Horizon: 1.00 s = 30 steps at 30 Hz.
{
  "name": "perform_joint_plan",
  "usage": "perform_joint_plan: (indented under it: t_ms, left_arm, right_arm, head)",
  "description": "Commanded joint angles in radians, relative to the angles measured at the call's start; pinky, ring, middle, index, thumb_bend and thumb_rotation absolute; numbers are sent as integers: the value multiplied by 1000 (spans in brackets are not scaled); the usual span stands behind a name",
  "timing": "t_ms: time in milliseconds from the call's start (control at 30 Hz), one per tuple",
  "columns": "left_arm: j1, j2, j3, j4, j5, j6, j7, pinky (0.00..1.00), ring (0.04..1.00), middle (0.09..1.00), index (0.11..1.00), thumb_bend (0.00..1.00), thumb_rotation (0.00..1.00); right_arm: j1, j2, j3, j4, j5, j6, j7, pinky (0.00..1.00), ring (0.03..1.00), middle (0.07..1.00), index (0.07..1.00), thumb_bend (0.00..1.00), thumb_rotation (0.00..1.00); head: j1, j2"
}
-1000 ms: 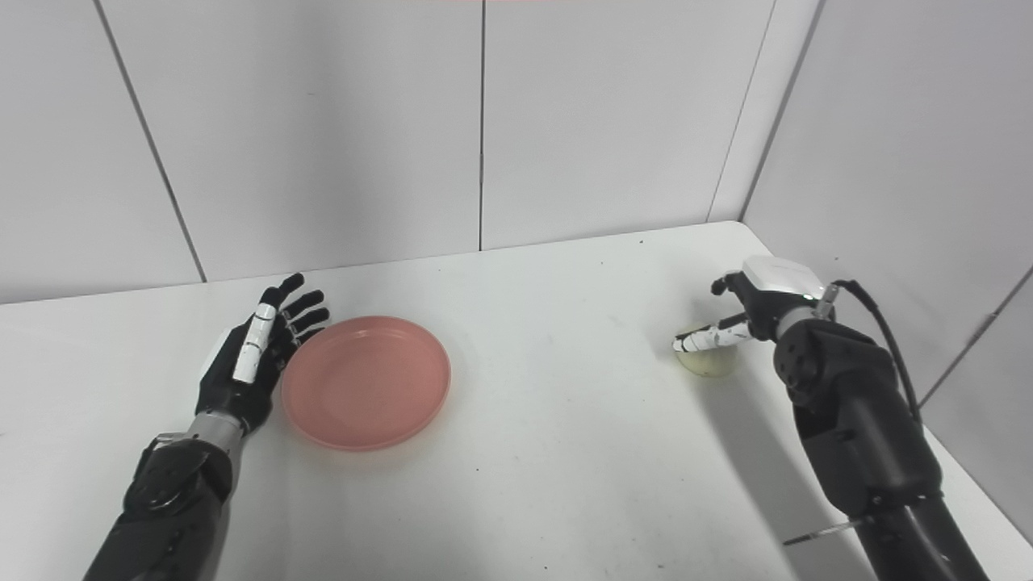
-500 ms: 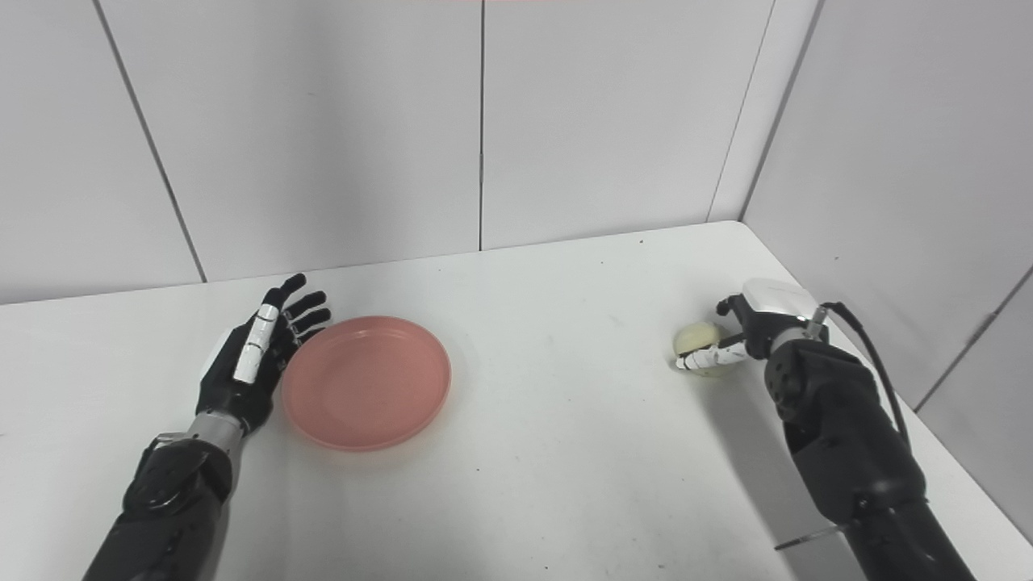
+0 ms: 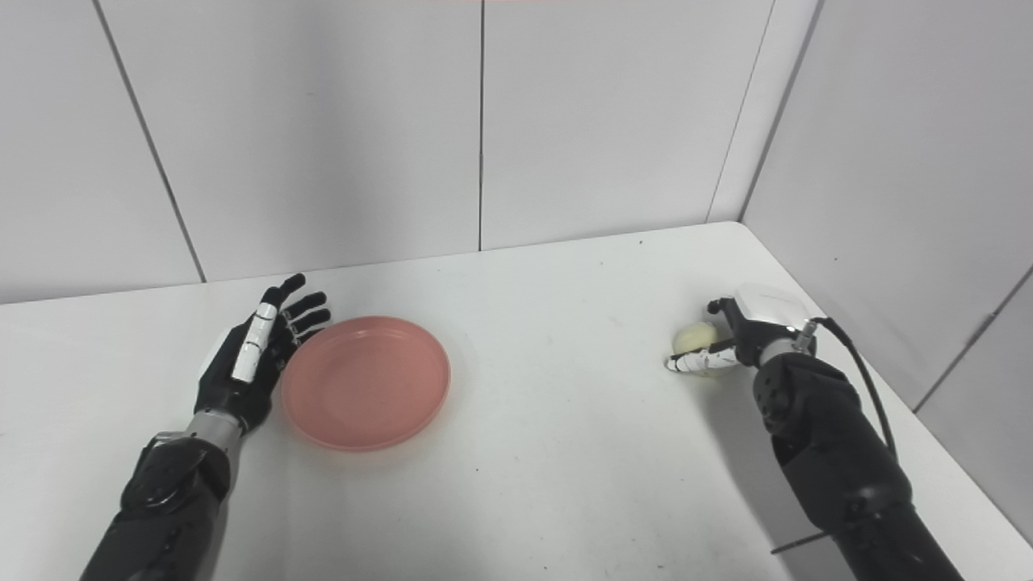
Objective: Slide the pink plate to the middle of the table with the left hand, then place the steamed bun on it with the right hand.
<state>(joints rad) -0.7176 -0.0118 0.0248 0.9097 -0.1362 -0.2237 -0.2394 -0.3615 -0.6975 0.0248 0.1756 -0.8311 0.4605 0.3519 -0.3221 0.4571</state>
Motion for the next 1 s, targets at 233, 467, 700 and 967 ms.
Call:
perform_joint_plan:
  t_ms: [233,467,700,967]
  left_arm:
    - [35,2,-3,31,0,75,-5,763,809,830,887,736,836]
    - [40,3,-4,22,0,80,-7,750,800,823,886,727,832]
    - [41,3,-4,18,0,85,-11,751,794,824,890,729,833]
    - [39,3,-4,17,-3,86,-18,750,800,828,895,710,836]
  right_arm:
    - [-13,-54,19,-6,18,-4,-40,842,877,866,801,1000,570]
    - [-3,-52,16,-12,38,5,-41,811,870,869,799,1000,518]
    - [3,-31,-6,-36,-5,9,-18,741,805,812,776,984,334]
    - [12,-13,-52,-80,16,9,15,206,280,473,668,577,2]
  head:
    - [4,5]
    - [4,9]
    - [4,13]
    - [5,15]
